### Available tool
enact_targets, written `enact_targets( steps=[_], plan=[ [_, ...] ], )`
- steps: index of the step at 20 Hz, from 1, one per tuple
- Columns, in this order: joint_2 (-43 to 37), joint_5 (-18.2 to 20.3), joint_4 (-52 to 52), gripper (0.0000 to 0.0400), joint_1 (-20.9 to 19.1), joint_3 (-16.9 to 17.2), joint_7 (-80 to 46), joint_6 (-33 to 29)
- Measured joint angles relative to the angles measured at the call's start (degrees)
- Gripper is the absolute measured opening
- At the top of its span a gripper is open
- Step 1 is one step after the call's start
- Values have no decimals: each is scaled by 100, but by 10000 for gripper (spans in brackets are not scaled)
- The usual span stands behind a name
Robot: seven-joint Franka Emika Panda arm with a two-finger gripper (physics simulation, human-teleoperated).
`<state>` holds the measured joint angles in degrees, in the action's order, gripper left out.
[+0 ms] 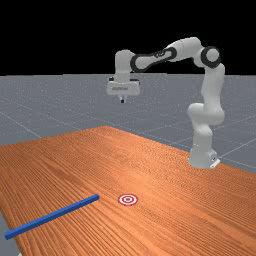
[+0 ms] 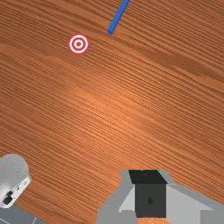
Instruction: Pull the pivot to the target area
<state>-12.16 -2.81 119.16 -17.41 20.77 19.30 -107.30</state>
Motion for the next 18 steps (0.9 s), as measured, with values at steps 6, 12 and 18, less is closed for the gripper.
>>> enact_targets(
  steps=[6, 12, 18],
  plan=[
    [194, 238, -987, 0, -127, 173, 2775, 1043],
    [-1641, 319, 593, 0, 959, -2994, -1450, 863],
    [-1875, 1357, 841, 0, 1158, -2362, -811, 736]
  ],
)
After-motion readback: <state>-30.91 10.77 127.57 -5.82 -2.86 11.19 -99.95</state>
